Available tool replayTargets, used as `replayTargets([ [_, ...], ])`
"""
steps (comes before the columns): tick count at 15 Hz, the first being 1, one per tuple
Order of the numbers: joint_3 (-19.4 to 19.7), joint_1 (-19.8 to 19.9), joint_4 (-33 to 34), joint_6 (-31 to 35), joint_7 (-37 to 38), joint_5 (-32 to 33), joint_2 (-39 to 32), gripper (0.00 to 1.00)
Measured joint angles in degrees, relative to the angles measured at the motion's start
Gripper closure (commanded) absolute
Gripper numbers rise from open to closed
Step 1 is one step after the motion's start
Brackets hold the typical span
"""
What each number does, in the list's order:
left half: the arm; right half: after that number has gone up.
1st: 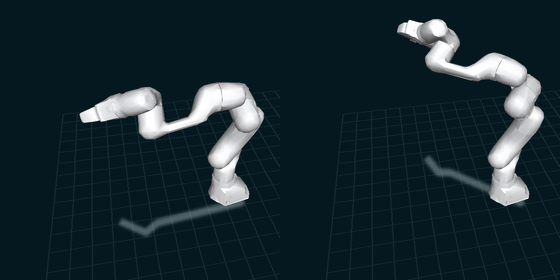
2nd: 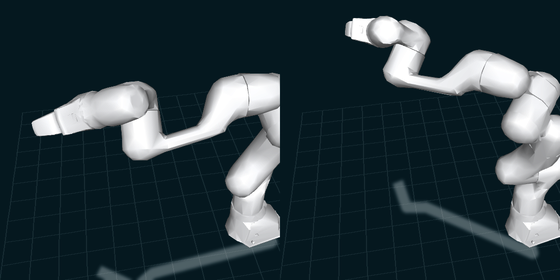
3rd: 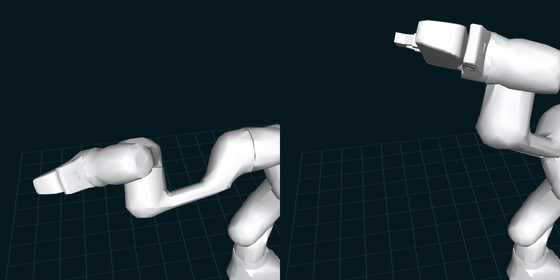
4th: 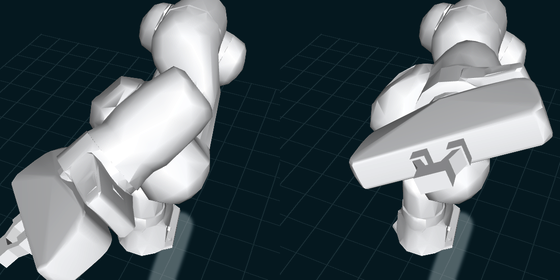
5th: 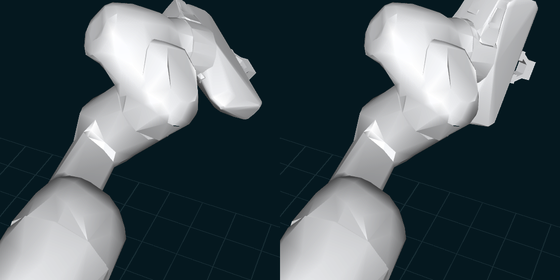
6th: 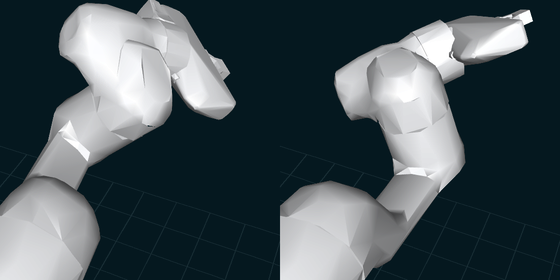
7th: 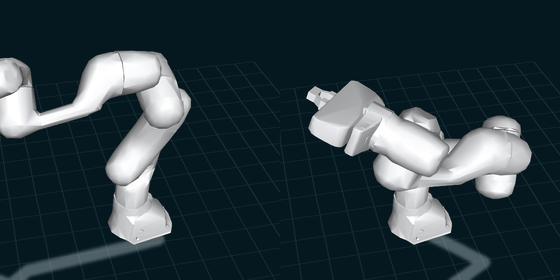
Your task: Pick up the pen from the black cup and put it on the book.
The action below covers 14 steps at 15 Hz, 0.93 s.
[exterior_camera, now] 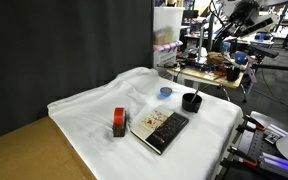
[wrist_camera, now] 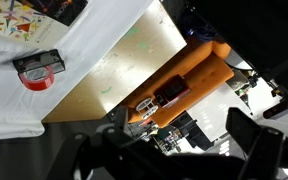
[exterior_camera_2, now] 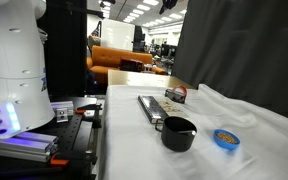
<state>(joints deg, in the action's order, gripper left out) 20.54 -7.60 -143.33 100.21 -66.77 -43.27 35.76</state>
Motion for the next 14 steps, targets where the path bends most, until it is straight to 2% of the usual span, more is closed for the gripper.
replayTargets([
  [7, -2.4, 2.4, 0.0, -2.1, -1.0, 0.5, -0.1, 0.00],
  [14, -2.4, 4.9, 0.9, -9.5, -9.5, 7.0, -0.3, 0.00],
])
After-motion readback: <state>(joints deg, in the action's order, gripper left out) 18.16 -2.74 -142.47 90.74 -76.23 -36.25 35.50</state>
